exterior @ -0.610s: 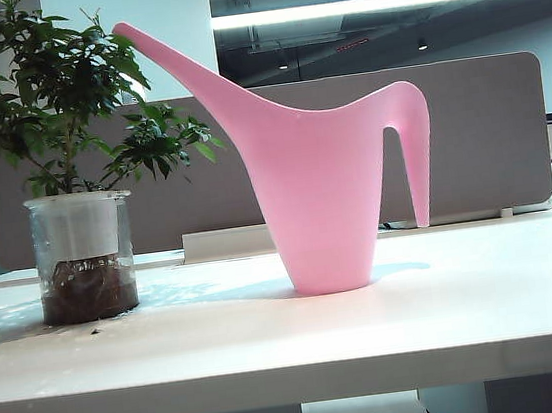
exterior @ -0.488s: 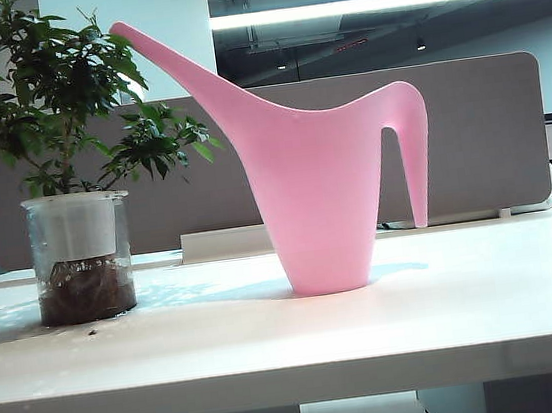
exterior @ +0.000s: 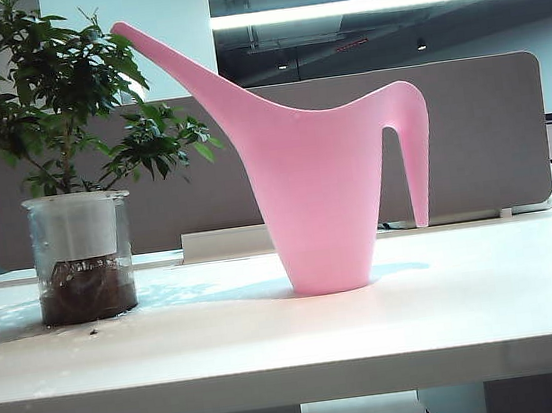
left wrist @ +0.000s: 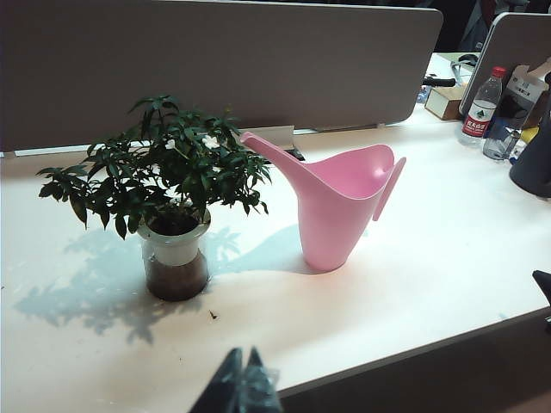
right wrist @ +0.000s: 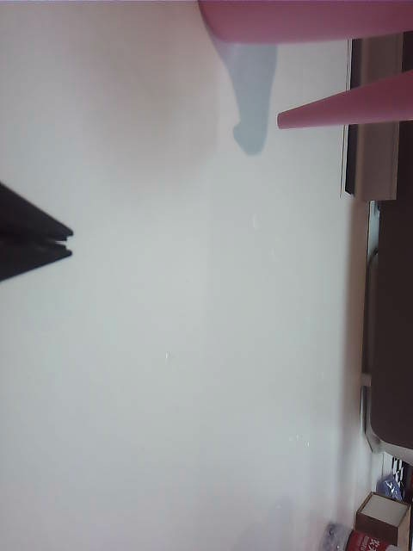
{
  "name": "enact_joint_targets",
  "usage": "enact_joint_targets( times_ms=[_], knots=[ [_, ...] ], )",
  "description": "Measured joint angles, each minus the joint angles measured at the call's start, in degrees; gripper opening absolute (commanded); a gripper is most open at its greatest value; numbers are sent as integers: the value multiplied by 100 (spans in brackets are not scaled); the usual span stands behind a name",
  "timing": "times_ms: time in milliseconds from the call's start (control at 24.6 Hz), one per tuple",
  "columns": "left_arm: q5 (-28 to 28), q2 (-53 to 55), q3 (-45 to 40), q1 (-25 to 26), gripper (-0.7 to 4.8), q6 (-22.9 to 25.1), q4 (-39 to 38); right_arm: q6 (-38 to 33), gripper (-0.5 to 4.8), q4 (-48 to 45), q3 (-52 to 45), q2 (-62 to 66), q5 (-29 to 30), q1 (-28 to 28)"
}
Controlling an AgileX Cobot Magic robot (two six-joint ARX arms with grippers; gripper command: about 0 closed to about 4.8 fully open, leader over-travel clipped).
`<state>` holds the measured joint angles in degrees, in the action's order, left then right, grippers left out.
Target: Pick up the watering can from the table, water the potted plant, and put the can back.
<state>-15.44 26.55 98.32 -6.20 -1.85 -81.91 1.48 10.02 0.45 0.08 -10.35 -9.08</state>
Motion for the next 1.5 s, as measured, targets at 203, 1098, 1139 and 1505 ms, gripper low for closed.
enact_joint_targets(
  times_ms=[203, 1098, 1139, 1505],
  knots=[
    [0, 0, 0, 0, -5, 0, 0, 2, -5, -70, 0, 0, 2, 2],
    [0, 0, 0, 0, -5, 77, 0, -129, -5, -111, 2514, 94, -129, -11],
    [0, 0, 0, 0, -5, 77, 0, 291, 0, -160, 2776, 201, -142, -11],
    [0, -4, 0, 0, -5, 77, 0, 1062, 68, -1794, 4448, 4448, 315, 4]
  ],
)
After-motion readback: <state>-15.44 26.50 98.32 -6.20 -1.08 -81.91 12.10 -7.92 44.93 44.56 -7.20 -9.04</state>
